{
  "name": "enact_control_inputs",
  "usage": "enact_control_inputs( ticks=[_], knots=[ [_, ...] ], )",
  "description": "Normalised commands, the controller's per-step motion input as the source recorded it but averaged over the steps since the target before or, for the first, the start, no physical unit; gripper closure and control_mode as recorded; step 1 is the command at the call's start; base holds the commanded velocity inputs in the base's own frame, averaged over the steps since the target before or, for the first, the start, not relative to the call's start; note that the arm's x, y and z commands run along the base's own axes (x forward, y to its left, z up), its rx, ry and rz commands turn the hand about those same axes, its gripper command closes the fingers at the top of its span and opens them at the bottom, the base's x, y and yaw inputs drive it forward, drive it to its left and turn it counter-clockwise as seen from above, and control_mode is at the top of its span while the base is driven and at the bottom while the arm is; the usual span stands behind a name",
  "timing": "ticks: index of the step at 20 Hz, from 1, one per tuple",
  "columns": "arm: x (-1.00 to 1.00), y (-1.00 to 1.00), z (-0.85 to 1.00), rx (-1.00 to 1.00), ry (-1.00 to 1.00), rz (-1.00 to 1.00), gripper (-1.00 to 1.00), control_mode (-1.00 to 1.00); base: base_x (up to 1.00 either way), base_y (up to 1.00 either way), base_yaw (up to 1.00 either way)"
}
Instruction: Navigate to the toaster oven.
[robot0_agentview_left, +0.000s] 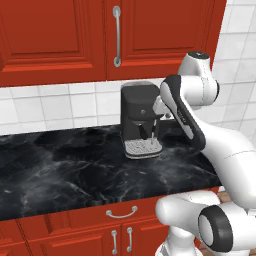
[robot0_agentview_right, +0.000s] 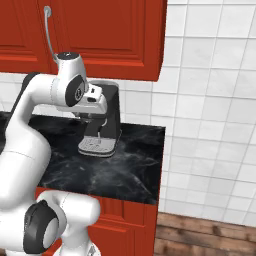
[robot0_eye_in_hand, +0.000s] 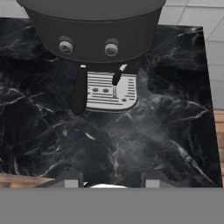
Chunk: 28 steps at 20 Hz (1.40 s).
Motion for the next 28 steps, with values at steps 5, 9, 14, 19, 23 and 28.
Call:
enact_control_inputs(
  ticks=[5, 9, 14, 19, 23, 28],
  knots=[
    [-0.18, -0.03, 0.00, 0.00, 0.00, 0.00, -1.00, -1.00, 0.00, 0.00, 0.00],
    [-0.47, 0.00, -0.15, 0.00, 0.00, 0.00, -1.00, -1.00, 0.00, 0.00, 0.00],
    [-0.59, 0.00, -0.20, 0.00, 0.00, 0.00, -1.00, -1.00, 0.00, 0.00, 0.00],
    [-0.58, 0.00, -0.35, 0.00, 0.00, 0.00, -1.00, -1.00, 0.00, 0.00, 0.00],
    [-0.11, 0.02, -0.09, 0.00, 0.00, 0.01, -1.00, 1.00, -0.30, 0.22, 0.11],
    [0.00, 0.00, 0.00, 0.00, 0.00, 0.00, -1.00, 1.00, -0.38, 0.42, 0.41]
  ],
)
